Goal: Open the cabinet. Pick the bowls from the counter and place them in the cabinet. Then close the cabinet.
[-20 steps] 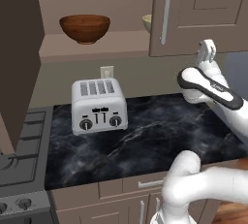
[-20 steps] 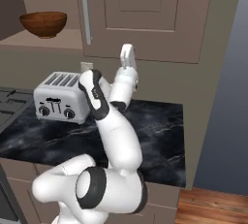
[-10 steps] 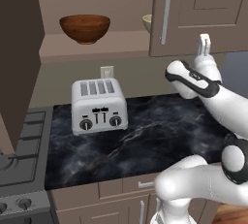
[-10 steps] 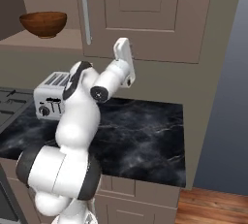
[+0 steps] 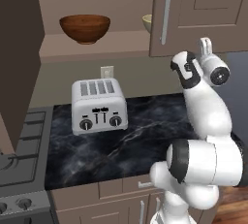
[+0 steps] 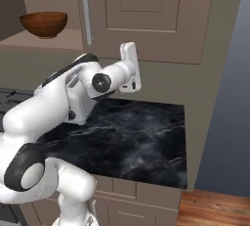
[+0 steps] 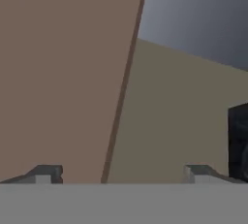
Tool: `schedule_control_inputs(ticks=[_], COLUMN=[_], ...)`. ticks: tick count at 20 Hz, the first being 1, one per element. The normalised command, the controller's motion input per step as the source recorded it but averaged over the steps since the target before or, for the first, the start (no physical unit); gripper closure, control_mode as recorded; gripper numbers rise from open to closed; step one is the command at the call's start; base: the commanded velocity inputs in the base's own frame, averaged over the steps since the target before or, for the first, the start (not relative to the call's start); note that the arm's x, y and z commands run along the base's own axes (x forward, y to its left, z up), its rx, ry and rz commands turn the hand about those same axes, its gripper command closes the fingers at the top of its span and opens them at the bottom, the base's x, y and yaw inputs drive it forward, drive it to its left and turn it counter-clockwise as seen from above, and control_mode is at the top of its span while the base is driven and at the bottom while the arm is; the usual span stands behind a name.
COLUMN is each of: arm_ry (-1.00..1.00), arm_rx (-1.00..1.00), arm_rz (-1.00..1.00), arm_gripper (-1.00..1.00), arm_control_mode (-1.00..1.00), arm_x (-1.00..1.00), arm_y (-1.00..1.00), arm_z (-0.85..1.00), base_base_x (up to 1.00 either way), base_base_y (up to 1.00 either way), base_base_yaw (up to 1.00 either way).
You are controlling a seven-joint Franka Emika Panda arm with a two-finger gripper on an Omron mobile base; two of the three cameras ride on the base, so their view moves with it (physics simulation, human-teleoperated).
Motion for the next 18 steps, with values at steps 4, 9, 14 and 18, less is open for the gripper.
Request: schedule_control_inputs(ticks=[4,9,14,18], arm_ry=[0.43,0.29,0.16,-0.05], arm_rx=[0.01,0.0,0.0,-0.01], arm_rz=[0.0,0.0,0.0,0.0], arm_gripper=[-1.0,-1.0,-1.0,-1.0], arm_control_mode=[-1.0,-1.0,-1.0,-1.0], arm_x=[-0.18,-0.15,-0.25,-0.67], arm_y=[-0.24,-0.18,-0.13,-0.12], arm_z=[0.11,0.2,0.24,0.0], base_base_x=[0.0,0.0,0.0,0.0], base_base_y=[0.0,0.0,0.0,0.0], base_base_yaw=[0.0,0.0,0.0,0.0])
